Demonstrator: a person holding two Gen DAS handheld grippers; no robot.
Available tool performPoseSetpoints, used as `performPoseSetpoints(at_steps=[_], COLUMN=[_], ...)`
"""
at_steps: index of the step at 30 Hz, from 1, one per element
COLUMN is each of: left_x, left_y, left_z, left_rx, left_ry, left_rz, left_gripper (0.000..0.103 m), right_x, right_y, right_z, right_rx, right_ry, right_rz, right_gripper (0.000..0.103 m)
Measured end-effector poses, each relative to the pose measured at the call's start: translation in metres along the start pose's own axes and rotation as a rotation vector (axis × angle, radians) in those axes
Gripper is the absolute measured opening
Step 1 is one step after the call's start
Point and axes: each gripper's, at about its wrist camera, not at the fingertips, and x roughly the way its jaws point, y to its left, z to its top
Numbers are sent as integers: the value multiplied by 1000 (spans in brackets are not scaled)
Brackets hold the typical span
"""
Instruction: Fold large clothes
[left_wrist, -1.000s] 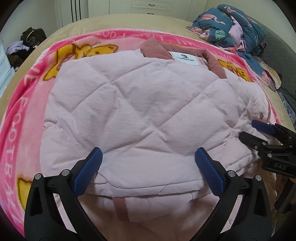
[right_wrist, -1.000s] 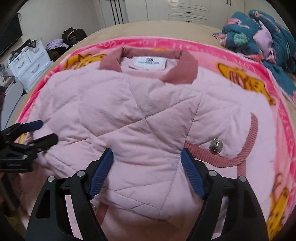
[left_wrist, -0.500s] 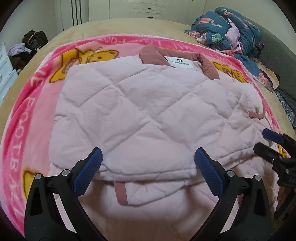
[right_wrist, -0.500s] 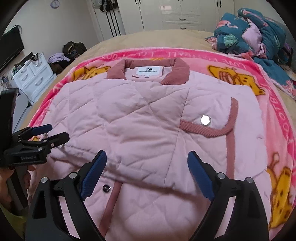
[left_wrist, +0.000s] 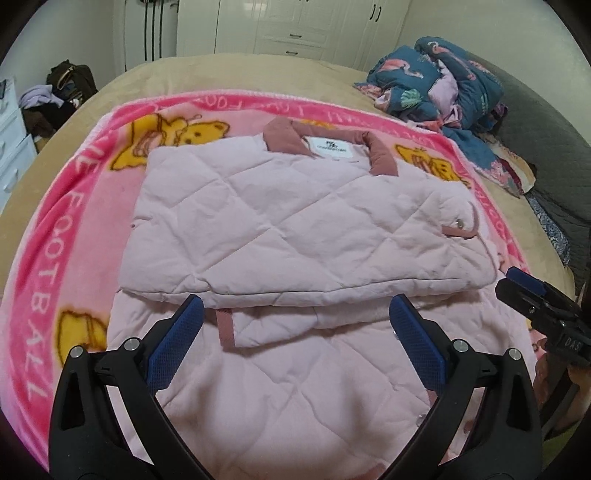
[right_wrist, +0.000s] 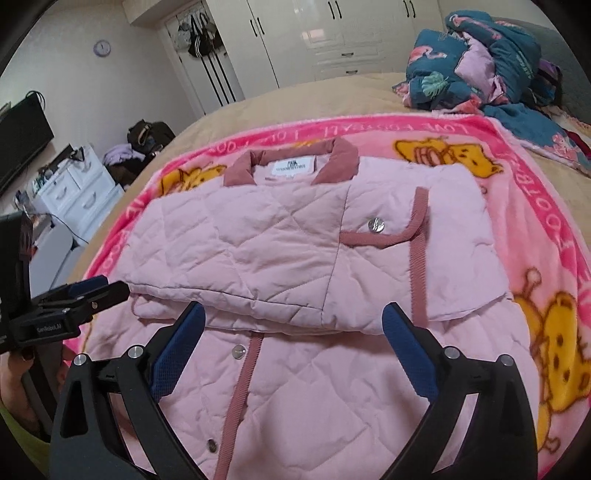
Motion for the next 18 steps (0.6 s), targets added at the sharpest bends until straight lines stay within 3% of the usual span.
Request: performPoseSetpoints(at_steps=[18], left_x=[-66], left_y=[-17], left_z=[-13], left_rx=[11], left_ry=[-90], left_rz=[-13], left_gripper=[94], right_x=[-88], right_y=[18], right_z=[1], right_rx=[-21], right_ry=[-133], right_rz=[16], right_gripper=[96])
